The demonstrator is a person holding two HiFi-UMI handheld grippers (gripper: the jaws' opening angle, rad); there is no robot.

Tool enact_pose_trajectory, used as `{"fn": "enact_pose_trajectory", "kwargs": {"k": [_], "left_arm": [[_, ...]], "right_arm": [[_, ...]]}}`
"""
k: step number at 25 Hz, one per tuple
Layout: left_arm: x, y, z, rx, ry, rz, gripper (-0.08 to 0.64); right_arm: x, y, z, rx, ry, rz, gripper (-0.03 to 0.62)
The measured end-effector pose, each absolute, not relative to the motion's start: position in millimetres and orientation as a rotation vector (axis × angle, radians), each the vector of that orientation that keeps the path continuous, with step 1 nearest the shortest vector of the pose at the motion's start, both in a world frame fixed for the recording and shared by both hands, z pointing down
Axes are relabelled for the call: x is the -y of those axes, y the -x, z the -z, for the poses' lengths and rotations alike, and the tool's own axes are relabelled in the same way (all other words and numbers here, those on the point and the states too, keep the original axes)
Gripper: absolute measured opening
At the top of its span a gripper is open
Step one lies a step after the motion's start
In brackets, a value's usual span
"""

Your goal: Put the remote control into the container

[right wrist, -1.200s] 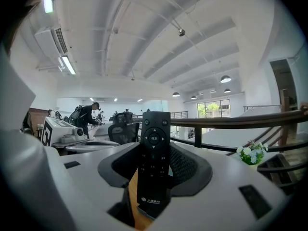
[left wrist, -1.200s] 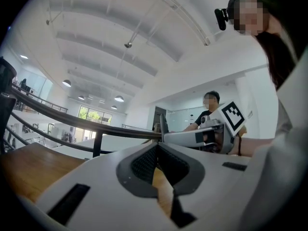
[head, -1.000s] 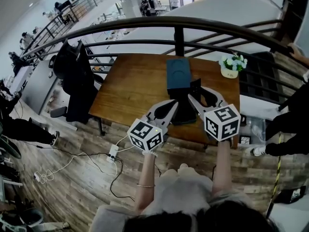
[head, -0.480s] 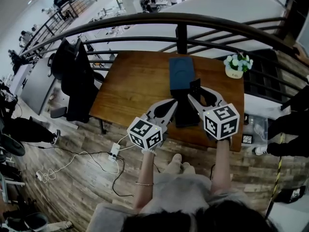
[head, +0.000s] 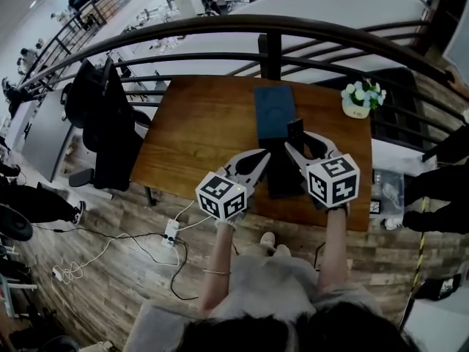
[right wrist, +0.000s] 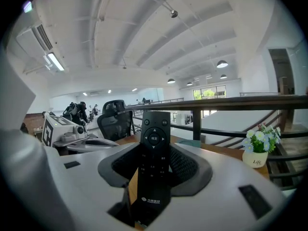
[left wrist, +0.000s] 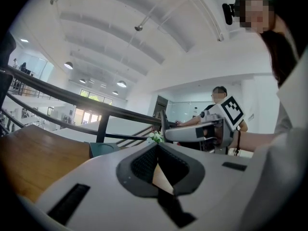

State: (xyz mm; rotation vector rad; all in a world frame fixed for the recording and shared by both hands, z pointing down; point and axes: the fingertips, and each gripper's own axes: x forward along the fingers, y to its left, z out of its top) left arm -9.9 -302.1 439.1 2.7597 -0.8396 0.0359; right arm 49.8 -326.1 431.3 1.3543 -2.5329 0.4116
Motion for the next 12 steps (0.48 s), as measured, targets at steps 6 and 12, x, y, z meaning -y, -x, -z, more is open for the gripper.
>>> {"fn": "enact_pose_trajectory", "kwargs": {"k": [6,12], "left_arm": [[306,11,-463,0.821,-2.706,-0.072,0.004],[312,14,-483,0.853,-2.63,-0.097,0.004]], "right_arm": [[328,-47,-458,2.489,-1.329,-0.482,0.199],[337,-40,-486,2.424,-1.223,-0.527,0.199]]}}
